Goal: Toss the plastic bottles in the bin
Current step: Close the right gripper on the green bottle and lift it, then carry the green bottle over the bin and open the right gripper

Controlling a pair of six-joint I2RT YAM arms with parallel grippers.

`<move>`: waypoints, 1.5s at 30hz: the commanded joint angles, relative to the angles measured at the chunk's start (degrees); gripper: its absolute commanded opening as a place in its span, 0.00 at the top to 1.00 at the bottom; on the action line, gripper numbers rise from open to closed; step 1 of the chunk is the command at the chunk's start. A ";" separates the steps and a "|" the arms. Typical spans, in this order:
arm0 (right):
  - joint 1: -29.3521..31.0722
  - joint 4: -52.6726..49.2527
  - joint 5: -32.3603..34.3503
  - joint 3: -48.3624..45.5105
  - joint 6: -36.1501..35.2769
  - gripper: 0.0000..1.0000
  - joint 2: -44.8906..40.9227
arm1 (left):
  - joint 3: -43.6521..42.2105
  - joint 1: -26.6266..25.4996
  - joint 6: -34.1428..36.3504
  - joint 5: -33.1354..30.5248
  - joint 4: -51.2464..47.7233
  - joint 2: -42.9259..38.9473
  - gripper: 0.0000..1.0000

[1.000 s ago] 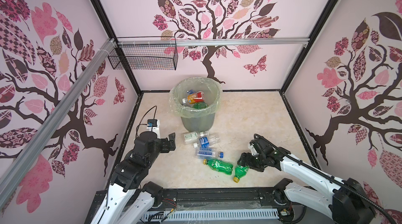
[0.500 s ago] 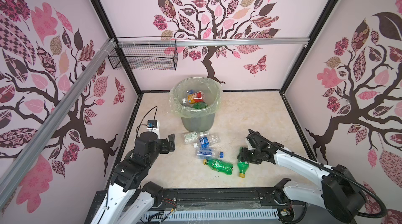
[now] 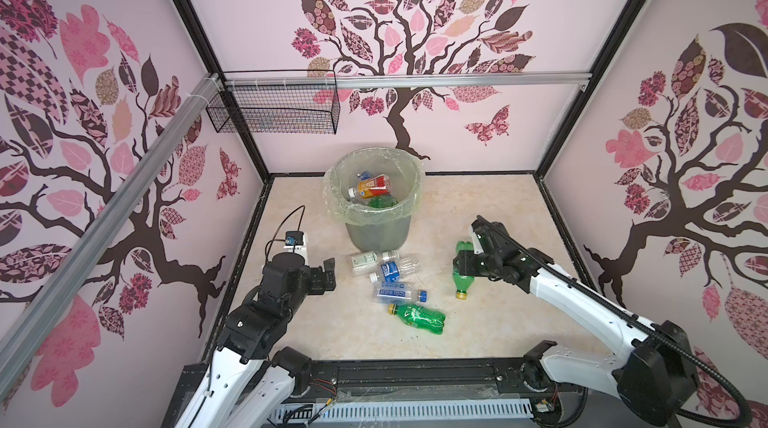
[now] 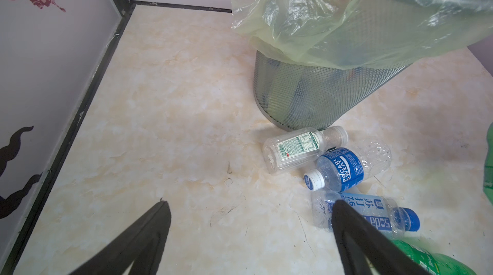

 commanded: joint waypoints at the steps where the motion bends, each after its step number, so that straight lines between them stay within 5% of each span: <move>1: -1.59 2.77 -2.91 5.39 -5.29 0.50 -2.84 | -1.76 0.28 0.73 -0.33 2.04 -0.13 0.02; 22: -1.64 19.50 -12.52 10.53 -9.44 0.51 -12.26 | -2.45 0.28 0.32 -1.13 2.30 -2.79 0.02; 31: -1.65 19.47 -17.34 13.71 -10.11 0.51 -8.92 | -2.45 0.28 0.28 -0.87 2.31 -2.92 0.02; 40: -1.01 22.77 -24.11 36.85 -8.42 0.51 13.01 | -2.49 0.28 0.54 0.07 2.86 -3.91 0.02; 42: 0.57 21.30 -25.53 46.52 -7.06 0.38 21.66 | -2.66 0.28 0.99 1.48 3.11 -3.85 0.02; 45: 4.00 13.02 -25.47 62.93 -8.39 0.30 33.85 | -2.34 0.28 1.44 3.64 2.91 -3.61 0.02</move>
